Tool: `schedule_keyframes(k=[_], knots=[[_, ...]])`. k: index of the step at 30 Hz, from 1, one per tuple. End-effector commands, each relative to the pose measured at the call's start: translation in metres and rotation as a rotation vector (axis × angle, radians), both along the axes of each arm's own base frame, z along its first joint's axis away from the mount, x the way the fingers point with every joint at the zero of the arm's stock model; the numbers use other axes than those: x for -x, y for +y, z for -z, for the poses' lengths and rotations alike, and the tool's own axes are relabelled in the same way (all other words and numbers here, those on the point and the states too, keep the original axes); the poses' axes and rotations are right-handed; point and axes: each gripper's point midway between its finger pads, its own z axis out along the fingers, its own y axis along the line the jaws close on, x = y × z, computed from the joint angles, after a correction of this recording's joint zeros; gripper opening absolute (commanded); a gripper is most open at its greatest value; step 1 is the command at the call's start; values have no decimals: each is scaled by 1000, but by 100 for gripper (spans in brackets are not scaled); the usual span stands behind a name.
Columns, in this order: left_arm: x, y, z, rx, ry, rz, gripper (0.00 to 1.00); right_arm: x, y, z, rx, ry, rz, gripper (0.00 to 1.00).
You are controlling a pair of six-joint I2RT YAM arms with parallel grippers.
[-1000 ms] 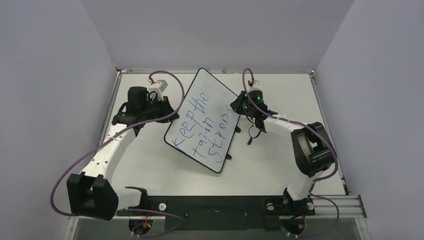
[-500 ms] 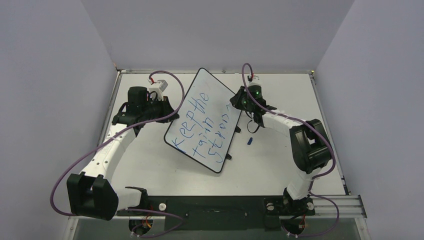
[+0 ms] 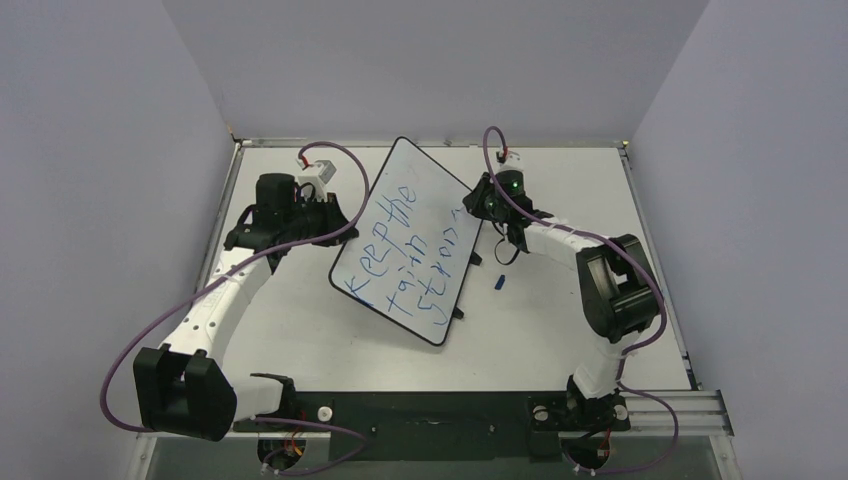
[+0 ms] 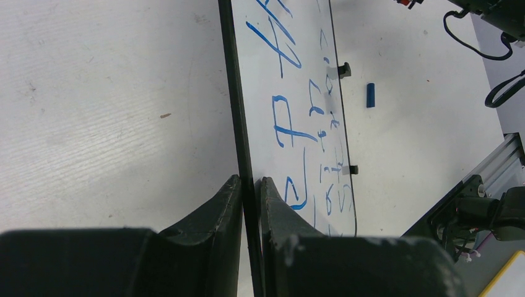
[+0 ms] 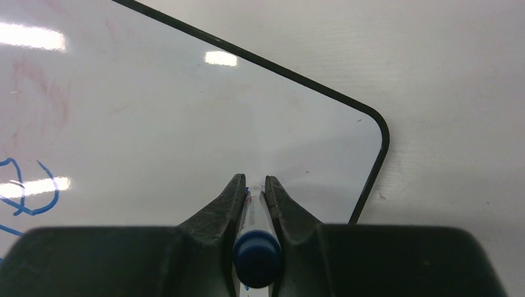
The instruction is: Write a sentence on the whiteboard
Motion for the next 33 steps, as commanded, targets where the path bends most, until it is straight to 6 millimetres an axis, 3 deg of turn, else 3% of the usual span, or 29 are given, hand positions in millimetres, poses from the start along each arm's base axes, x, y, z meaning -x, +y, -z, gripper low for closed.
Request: schedule_keyframes(k=[1,10,22,33], knots=[[10,-14,-9,4,-49,88,0,-14,0,-9,-8,-44,10,0],[10,-14,-9,0,-50,87,0,-9,1,-6,-24,-37,5,0],[10,-14,-9,0,-52,87,0,26,17,7,-67,3,-42,0],[11,-13,-9,-1,-50,86,0,36,37,-12,-82,-28,-83,0]])
